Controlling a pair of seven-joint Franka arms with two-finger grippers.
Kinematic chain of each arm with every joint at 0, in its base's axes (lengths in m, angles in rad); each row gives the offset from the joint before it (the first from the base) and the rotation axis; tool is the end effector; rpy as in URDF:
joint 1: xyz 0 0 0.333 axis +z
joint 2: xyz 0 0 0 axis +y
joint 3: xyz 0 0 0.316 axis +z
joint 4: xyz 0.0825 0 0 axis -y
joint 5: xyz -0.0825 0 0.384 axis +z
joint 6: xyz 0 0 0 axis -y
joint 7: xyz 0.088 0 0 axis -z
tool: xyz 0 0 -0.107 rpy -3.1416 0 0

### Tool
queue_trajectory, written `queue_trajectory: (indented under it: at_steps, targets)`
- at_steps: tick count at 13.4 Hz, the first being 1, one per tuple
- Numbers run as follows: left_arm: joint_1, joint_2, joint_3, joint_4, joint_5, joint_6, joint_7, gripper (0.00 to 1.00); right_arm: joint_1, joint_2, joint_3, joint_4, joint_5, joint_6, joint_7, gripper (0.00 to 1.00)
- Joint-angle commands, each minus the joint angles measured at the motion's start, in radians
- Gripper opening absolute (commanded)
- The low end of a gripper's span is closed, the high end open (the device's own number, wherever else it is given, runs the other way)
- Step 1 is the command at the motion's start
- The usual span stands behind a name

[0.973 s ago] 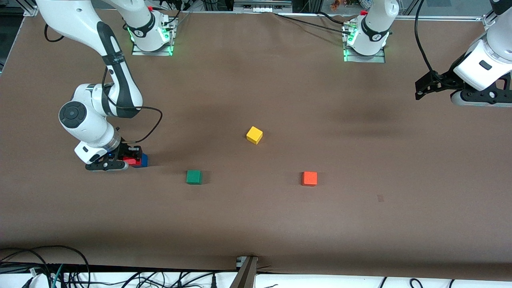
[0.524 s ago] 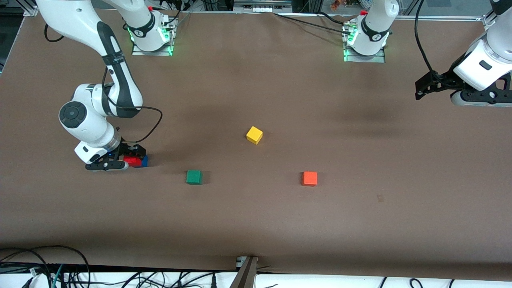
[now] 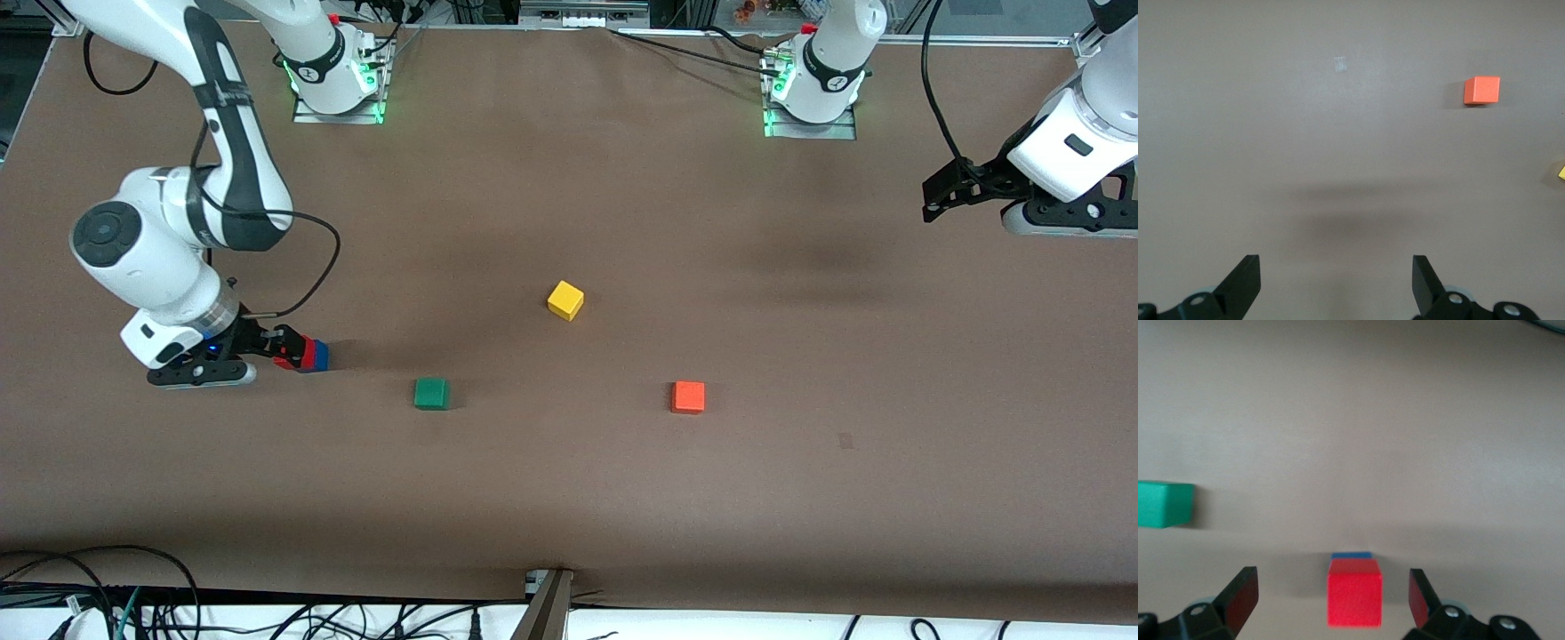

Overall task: Pass red block to right arm, stack on blue
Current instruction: 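Open the right gripper and lift it off the red cube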

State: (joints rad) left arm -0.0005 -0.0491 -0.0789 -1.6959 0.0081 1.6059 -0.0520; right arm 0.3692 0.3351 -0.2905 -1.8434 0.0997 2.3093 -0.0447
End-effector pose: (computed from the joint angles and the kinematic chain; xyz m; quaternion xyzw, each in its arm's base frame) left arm 0.5379 -0.0429 0.5952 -0.9997 0.0138 0.0201 0.0073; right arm 0.6417 0.0657 0.3663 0.9964 0.0418 0.0733 0.0060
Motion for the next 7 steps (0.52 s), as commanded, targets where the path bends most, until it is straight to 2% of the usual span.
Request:
queue_trajectory:
  at_steps: [1,7]
  targets:
    - [-0.001,0.012,-0.004,0.024,0.013,-0.004,0.004,1.0,-0.003,-0.065,0.001,0.046,-0.003,-0.163,0.025,1.0]
    - [-0.001,0.011,-0.002,0.024,0.013,-0.004,0.006,1.0,-0.004,-0.278,-0.015,0.046,-0.023,-0.471,0.028,1.0]
